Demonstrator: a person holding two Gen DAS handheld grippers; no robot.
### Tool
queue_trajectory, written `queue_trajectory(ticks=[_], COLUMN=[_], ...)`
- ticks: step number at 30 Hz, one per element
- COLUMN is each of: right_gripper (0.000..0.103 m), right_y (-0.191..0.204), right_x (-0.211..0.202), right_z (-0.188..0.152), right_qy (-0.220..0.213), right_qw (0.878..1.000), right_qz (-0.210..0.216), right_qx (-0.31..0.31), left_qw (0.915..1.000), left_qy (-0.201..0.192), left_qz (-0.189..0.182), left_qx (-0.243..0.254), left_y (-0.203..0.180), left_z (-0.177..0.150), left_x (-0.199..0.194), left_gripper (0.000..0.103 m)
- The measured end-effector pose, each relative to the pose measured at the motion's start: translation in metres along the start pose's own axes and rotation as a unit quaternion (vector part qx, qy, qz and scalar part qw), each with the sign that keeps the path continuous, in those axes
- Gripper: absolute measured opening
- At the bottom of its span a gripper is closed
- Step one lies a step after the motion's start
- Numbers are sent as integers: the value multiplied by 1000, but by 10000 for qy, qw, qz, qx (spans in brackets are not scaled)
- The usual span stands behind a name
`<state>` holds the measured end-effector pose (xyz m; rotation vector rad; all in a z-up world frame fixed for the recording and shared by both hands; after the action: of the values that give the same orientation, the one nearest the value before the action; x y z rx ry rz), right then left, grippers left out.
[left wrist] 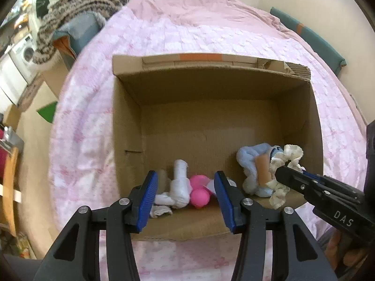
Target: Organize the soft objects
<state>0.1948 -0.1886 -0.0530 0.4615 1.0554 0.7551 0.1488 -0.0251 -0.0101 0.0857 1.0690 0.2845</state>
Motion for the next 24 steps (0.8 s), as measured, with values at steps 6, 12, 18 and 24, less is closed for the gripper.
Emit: queue_trajectory(ticks=[6,12,18,24], right_gripper=[75,76,103,103], right_y=[17,39,64,82], right_x=[-13,-51,-89,-101], right_z=[1,-1,-16,-37], right_qy=[-162,-669,-1096,-1191], right_qw=[9994,9954,9879,9788], right_qz=[-214,-394,-592,-939], right_qx=[-225,-556,-923,-1379], left_qw=[9994,9981,9943,9897], left_qy=[-209,-466,-905,-1243], left_qz=[182,92,-41,-43], left_qx=[-186,-381,-561,-709], left_y=[12,30,51,70], left_z=[2,1,-8,-31], left_x=[-18,-43,-78,-99], left_gripper=[46,52,72,90])
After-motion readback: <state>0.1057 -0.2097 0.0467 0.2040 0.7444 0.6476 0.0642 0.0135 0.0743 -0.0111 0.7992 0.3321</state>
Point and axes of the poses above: each gripper's, at about its wrist camera, not at the fingertips, and x roughly the way its jaws point, y to its left, z to its top, the point moved 1 cm from there along x, roughly the way its jaws point, and after that the axes turned 15 degrees about z, right-handed, at the moved point
